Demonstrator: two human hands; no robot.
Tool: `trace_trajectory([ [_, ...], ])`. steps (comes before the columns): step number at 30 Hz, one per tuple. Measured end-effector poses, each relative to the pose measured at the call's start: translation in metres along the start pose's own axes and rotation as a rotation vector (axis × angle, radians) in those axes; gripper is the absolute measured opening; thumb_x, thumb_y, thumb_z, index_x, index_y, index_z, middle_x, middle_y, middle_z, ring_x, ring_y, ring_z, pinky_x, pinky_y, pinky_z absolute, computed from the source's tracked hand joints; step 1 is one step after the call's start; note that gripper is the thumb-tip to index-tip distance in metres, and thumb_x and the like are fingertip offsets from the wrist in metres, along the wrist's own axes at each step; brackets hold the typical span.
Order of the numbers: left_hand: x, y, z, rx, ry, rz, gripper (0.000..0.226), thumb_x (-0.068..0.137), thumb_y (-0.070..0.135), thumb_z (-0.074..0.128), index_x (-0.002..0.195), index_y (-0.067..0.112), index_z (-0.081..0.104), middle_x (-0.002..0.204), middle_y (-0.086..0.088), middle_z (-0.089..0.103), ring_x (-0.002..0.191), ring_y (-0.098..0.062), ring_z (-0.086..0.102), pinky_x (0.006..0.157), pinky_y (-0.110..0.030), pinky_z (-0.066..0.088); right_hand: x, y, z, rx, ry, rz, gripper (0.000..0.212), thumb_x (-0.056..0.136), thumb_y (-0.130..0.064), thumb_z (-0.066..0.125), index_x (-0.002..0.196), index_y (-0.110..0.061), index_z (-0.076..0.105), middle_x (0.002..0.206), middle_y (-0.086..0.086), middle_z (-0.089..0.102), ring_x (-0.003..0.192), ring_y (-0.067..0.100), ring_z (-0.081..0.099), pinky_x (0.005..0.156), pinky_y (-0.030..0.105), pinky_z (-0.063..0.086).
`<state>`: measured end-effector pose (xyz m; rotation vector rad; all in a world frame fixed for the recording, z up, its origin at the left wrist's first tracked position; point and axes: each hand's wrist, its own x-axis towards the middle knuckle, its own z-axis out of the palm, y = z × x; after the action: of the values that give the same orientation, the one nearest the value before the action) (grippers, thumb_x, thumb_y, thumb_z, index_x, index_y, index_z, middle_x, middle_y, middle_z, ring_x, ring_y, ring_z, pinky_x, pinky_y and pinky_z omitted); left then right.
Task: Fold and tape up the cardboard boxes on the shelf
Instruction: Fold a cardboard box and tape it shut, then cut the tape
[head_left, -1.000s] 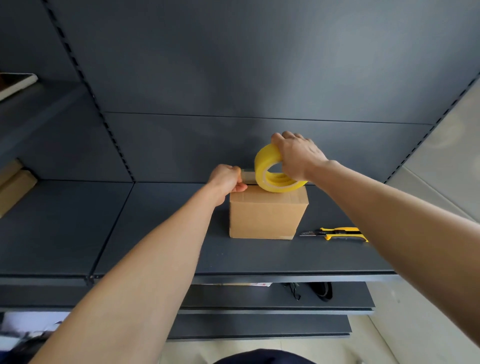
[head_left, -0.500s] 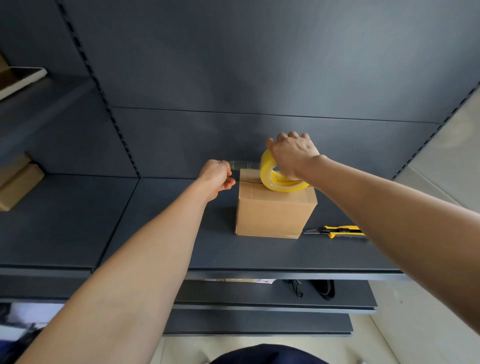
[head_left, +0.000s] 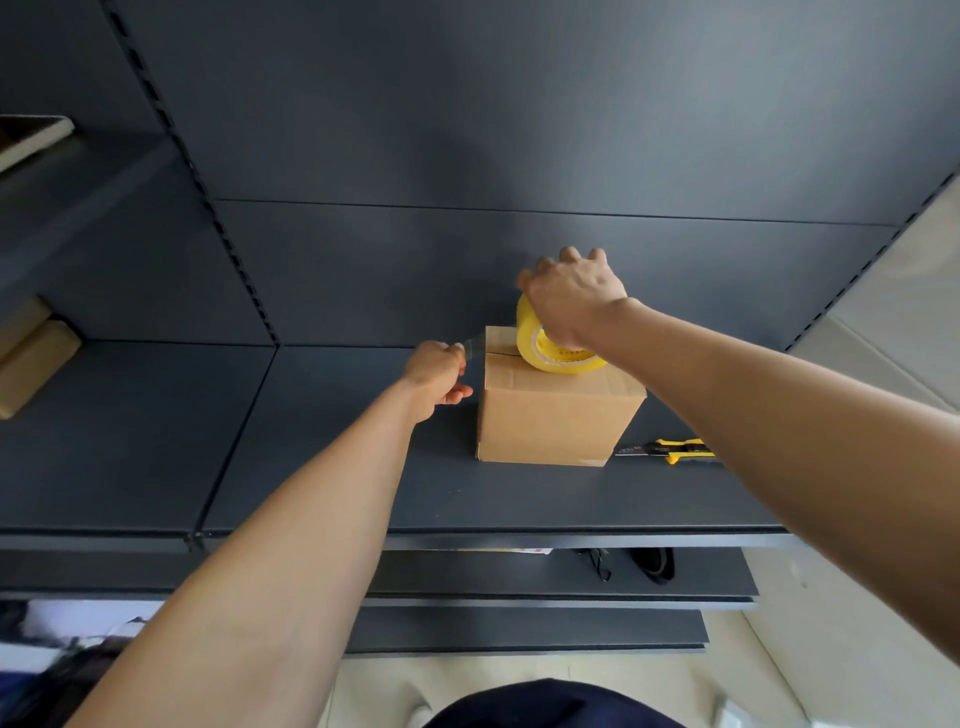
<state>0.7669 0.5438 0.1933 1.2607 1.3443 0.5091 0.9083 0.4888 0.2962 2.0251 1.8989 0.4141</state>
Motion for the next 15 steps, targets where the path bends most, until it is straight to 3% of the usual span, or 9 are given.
trace_trajectory([
  [2,-0.001,-0.002,0.002,0.071,-0.01,-0.012,0.027,0.101,0.027,0.038,0.083,0.012,0.05,0.085,-0.004,0.05,0.057,-0.013,0.055,0.042,-0.017,0.042,0.001,-0.002,0.0,-0.012,0.009,0.0,0.047,0.086,-0.009,0.054,0.131,-0.017,0.044,0.123,0.008,0.053,0.113,0.03,0.045,0.079,0.038,0.035],
  [7,-0.006,-0.004,0.014,0.199,-0.037,-0.061,0.04,0.102,0.033,0.034,0.125,0.005,0.049,0.075,-0.002,0.044,0.055,-0.012,0.048,0.037,-0.015,0.037,0.001,-0.004,0.001,-0.014,0.018,0.009,0.045,0.085,-0.009,0.055,0.129,-0.016,0.046,0.12,0.008,0.054,0.111,0.03,0.046,0.074,0.038,0.032],
  [9,-0.007,-0.003,0.016,0.216,-0.039,-0.067,0.039,0.102,0.034,0.034,0.125,0.005,0.049,0.076,-0.003,0.043,0.056,-0.014,0.046,0.041,-0.018,0.036,0.001,-0.005,0.001,0.0,0.02,0.009,0.046,0.085,-0.01,0.056,0.129,-0.017,0.046,0.12,0.008,0.055,0.111,0.03,0.046,0.074,0.038,0.033],
  [12,-0.007,-0.003,0.018,0.218,-0.046,-0.04,0.029,0.102,0.035,0.032,0.106,0.01,0.047,0.077,-0.005,0.042,0.057,-0.015,0.044,0.046,-0.02,0.036,0.002,-0.005,0.001,0.019,0.019,0.01,0.048,0.085,-0.011,0.057,0.131,-0.017,0.046,0.121,0.008,0.055,0.112,0.031,0.046,0.078,0.04,0.037],
  [15,-0.005,-0.009,0.02,0.231,-0.048,-0.016,0.031,0.103,0.035,0.029,0.109,0.011,0.049,0.074,-0.002,0.041,0.058,-0.015,0.045,0.044,-0.02,0.035,0.002,-0.005,0.001,0.031,0.022,0.007,0.047,0.084,-0.009,0.056,0.13,-0.017,0.047,0.12,0.007,0.056,0.112,0.03,0.046,0.077,0.04,0.036],
])
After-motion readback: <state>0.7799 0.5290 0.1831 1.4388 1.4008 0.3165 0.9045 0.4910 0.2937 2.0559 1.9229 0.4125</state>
